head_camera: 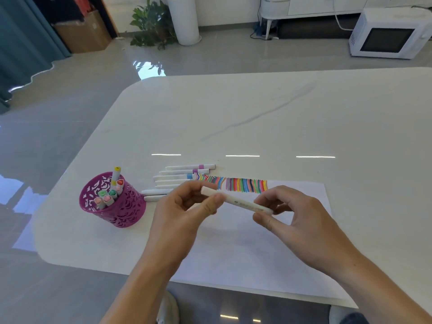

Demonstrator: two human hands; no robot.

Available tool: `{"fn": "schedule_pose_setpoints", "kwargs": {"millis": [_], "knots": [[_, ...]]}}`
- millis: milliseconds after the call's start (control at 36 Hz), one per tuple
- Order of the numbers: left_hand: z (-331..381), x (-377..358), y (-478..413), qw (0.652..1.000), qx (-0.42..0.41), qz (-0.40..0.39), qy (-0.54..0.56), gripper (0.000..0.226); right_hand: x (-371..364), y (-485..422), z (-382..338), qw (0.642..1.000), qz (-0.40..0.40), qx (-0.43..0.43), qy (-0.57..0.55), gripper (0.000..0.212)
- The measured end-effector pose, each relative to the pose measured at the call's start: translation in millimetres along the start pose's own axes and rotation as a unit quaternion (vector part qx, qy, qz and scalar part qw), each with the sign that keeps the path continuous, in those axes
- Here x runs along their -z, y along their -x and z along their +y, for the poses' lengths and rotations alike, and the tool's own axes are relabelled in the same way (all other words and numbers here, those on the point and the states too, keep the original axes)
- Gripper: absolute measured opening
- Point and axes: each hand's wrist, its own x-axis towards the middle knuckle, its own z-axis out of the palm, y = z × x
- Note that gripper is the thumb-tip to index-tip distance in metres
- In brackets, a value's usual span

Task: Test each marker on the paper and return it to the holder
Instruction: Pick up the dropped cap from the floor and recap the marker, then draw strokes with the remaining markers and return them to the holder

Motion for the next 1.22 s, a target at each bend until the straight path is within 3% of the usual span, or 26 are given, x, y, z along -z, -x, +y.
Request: {"fn": "schedule_pose_setpoints", "kwargs": {"millis": [194, 333, 583, 889, 1222], "knots": [[14, 28, 10, 0.986, -0.112, 0.119, -0.040, 0.019, -13, 0, -2, 0.999, -0.011, -0.007, 0.043, 0.020], [27, 52, 15, 0.931, -0.225, 0.231, -0.170, 0.026, -29, 0, -8, 0.994, -0.060, -0.001, 0.091, 0.019], [38, 93, 15, 0.860, -0.338, 0.325, -0.201, 0.028, -40, -1, -11, 0.989, -0.081, 0.016, 0.126, 0.015], [19, 103, 8, 0.869, -0.216, 0.326, -0.303, 0.028, -39, -2, -7, 0.986, -0.087, 0.014, 0.143, 0.014], [13, 102, -1, 0.860, -0.107, 0.377, -0.328, 0.008, -39, -5, -4, 0.986, -0.091, 0.008, 0.136, 0.013]]}}
